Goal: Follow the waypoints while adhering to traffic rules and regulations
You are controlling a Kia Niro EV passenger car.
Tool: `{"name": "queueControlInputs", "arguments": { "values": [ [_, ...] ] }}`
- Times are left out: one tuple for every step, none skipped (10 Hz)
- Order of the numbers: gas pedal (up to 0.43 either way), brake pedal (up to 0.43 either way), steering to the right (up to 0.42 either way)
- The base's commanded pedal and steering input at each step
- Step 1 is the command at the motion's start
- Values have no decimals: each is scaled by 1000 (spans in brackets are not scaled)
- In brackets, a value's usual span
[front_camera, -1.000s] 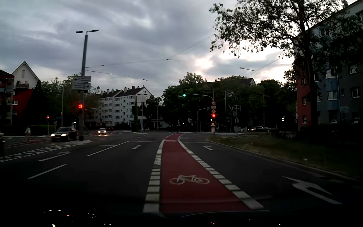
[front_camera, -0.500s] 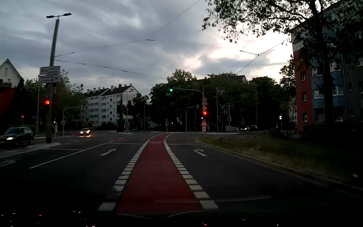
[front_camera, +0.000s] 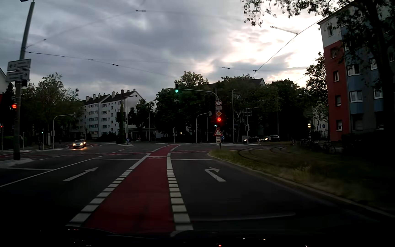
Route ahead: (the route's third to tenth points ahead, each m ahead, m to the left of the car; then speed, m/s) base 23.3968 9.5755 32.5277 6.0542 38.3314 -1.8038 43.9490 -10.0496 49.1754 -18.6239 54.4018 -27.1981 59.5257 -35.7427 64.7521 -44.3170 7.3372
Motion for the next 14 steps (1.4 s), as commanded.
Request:
{"name": "queueControlInputs", "arguments": {
  "values": [
    [0, 220, 3],
    [0, 220, 3],
    [0, 220, 2],
    [0, 220, 0],
    [0, 220, -3],
    [0, 220, -8],
    [0, 220, -12],
    [0, 226, -15],
    [0, 232, -21],
    [0, 238, -24],
    [0, 238, -26],
    [0, 238, -26],
    [0, 244, -30],
    [0, 244, -43]
  ]
}}
